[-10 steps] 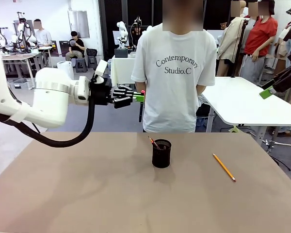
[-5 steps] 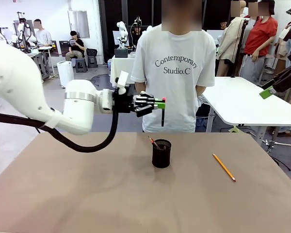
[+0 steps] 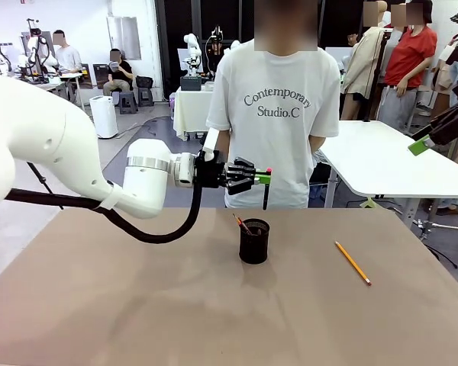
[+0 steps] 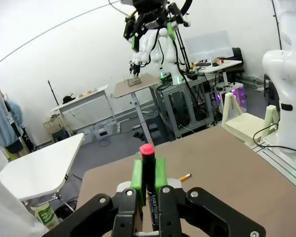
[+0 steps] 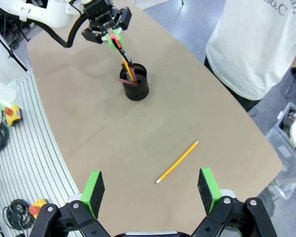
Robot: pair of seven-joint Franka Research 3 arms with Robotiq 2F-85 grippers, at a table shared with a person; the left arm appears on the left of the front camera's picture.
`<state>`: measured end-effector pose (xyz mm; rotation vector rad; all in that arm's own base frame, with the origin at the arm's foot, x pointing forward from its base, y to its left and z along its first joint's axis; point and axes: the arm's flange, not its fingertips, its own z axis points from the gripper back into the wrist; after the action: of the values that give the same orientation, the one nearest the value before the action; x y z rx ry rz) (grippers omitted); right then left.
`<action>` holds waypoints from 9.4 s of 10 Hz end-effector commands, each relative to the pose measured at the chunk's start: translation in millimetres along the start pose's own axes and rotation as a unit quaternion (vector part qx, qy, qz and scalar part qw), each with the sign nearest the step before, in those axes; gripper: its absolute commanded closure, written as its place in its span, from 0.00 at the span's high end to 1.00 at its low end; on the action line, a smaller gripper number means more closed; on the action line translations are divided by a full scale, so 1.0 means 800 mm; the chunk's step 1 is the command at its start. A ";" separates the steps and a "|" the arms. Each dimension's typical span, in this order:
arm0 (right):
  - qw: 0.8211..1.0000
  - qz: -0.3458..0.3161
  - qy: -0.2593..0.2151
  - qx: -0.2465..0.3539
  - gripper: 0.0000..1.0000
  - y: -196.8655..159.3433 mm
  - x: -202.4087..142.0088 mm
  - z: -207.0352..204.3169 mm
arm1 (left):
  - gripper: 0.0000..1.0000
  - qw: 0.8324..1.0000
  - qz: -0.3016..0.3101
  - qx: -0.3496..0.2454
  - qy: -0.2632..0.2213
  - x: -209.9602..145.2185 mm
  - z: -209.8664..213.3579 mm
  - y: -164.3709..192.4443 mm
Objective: Place the pens into the pen holder.
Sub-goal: Pick up a writing instrument from the table and place it into the Pen holder.
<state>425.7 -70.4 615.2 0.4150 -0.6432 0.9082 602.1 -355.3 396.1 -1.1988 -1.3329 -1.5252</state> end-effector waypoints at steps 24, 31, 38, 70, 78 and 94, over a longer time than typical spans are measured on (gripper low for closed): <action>1.000 -0.001 -0.005 0.000 1.00 0.001 0.003 0.001 | 1.00 0.997 0.076 -0.007 -0.012 -0.053 0.008 0.003; 1.000 -0.001 -0.005 0.000 1.00 0.001 0.003 0.001 | 1.00 0.971 0.145 0.014 0.188 0.096 0.127 -0.053; 1.000 -0.001 -0.005 0.000 1.00 0.001 0.003 0.001 | 1.00 0.938 0.169 0.111 0.283 0.218 0.227 -0.136; 0.947 -0.146 0.245 -0.150 1.00 0.011 0.023 -0.227 | 1.00 0.910 0.163 0.172 0.340 0.273 0.292 -0.159; 0.919 -0.242 0.243 -0.196 1.00 -0.043 -0.006 -0.308 | 1.00 0.910 0.163 0.172 0.340 0.273 0.292 -0.159; 0.866 -0.321 0.330 -0.192 1.00 -0.136 -0.060 -0.463 | 1.00 0.910 0.163 0.172 0.340 0.273 0.292 -0.159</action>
<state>611.3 52.4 301.3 -0.0553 -0.0188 0.2551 462.2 -99.1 574.4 -0.5460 -0.8252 -1.2353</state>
